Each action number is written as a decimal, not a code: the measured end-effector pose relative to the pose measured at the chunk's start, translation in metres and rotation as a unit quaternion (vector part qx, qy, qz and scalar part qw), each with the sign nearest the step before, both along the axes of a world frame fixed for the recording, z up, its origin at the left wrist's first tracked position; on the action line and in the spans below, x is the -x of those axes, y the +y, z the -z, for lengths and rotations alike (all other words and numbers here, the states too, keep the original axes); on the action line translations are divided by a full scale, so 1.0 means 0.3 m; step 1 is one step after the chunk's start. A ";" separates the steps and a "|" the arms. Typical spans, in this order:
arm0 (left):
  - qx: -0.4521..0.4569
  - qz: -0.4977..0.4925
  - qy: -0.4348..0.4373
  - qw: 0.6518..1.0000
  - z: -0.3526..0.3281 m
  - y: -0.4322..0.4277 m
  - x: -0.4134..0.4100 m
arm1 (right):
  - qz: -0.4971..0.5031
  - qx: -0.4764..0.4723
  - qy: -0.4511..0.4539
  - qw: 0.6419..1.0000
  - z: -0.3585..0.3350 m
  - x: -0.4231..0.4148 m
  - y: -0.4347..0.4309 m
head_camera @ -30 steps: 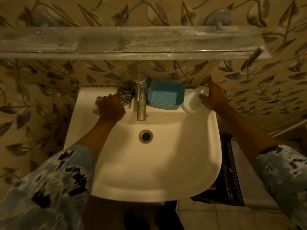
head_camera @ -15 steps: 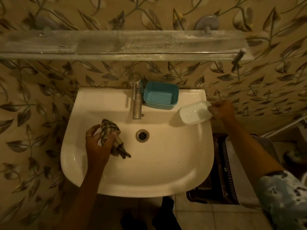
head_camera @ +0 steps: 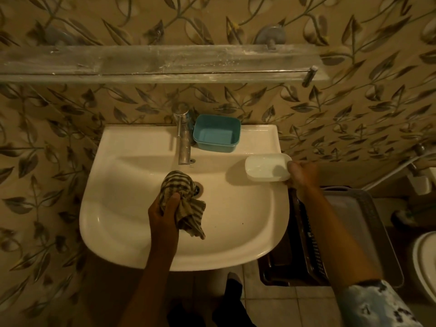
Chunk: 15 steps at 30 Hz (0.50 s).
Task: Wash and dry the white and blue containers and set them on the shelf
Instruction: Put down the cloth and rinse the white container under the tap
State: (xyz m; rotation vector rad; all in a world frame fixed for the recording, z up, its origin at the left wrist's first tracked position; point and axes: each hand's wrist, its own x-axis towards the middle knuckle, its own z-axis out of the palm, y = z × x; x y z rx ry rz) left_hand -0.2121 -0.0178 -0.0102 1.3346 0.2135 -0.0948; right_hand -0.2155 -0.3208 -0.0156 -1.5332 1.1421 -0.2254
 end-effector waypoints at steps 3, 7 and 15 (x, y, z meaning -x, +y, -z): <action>0.015 -0.012 0.015 1.000 -0.009 0.006 0.011 | 0.017 -0.068 -0.034 0.997 -0.007 0.013 0.029; -0.021 -0.051 0.028 0.998 -0.028 0.044 -0.062 | 0.020 -0.119 -0.062 0.991 -0.027 0.020 0.064; -0.229 -0.120 0.077 0.963 -0.095 0.061 -0.551 | 0.028 -0.154 -0.125 0.980 -0.025 0.038 0.086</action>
